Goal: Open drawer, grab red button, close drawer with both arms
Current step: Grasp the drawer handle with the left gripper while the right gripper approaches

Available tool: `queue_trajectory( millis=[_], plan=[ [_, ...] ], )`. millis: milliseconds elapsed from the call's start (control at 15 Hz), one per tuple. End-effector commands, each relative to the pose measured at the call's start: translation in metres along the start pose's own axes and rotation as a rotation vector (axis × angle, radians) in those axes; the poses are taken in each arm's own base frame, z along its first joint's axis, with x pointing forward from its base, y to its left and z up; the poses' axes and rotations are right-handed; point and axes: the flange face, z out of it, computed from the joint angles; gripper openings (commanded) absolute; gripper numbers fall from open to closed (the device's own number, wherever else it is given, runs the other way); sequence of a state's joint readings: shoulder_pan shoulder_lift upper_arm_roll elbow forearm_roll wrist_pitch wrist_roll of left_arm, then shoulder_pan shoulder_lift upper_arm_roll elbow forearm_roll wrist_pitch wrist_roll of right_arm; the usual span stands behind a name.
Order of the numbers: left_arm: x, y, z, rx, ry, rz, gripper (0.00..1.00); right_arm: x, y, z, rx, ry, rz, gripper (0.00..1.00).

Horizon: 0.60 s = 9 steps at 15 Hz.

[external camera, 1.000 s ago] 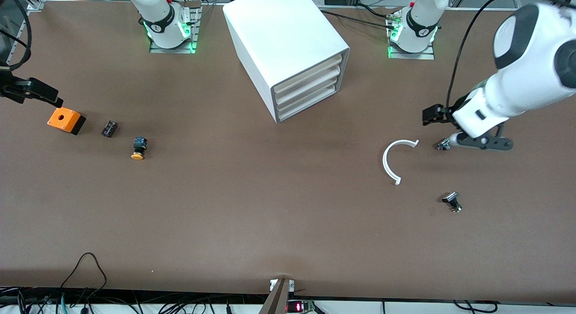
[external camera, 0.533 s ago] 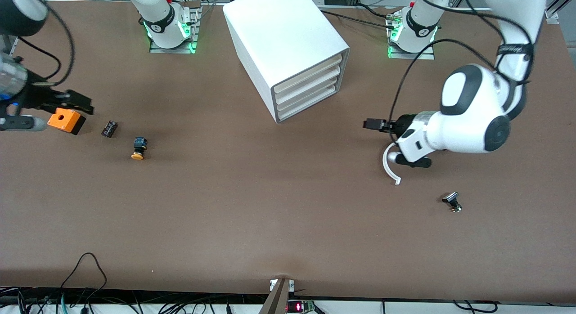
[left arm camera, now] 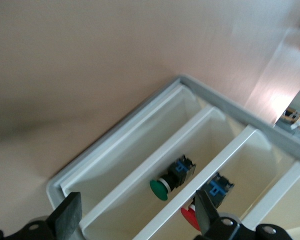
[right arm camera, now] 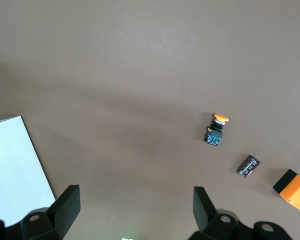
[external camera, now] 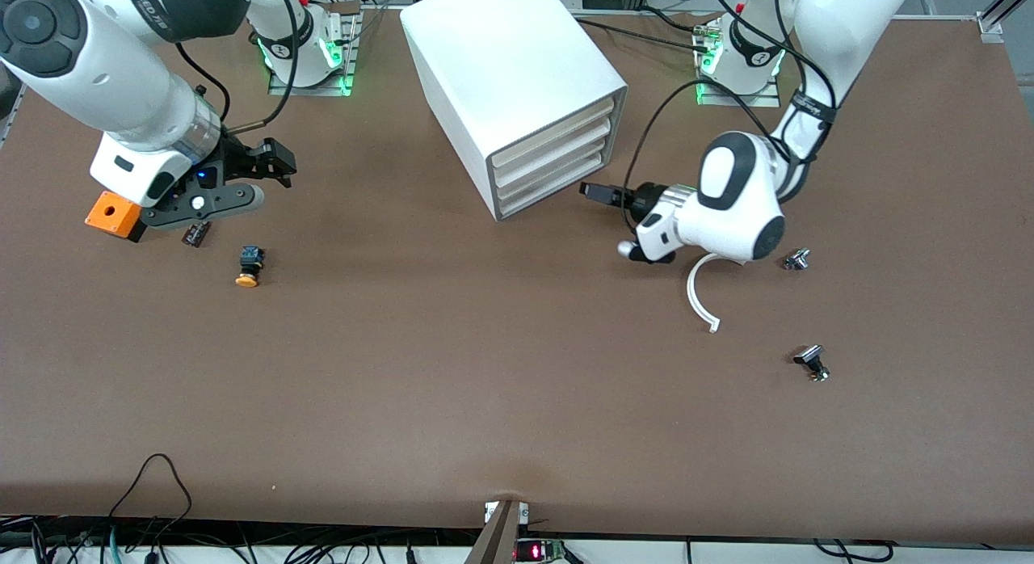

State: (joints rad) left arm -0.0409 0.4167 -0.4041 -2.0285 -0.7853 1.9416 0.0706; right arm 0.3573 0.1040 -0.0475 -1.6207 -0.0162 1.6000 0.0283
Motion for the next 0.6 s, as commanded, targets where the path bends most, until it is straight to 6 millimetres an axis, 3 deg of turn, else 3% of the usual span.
queue_trajectory(
  millis=[0, 267, 533],
  plan=[
    [-0.024, 0.012, 0.023, 0.009, -0.023, 0.044, 1.00, 0.002, -0.017, 0.000, -0.042, 0.015, -0.051, 1.00],
    [-0.046, 0.010, 0.052, 0.037, -0.079, 0.045, 0.98, 0.003, -0.015, -0.001, -0.066, 0.016, -0.090, 1.00],
    [-0.058, 0.011, 0.073, 0.016, -0.118, 0.032, 0.91, 0.006, -0.028, 0.006, -0.044, 0.012, -0.108, 1.00]
  ],
)
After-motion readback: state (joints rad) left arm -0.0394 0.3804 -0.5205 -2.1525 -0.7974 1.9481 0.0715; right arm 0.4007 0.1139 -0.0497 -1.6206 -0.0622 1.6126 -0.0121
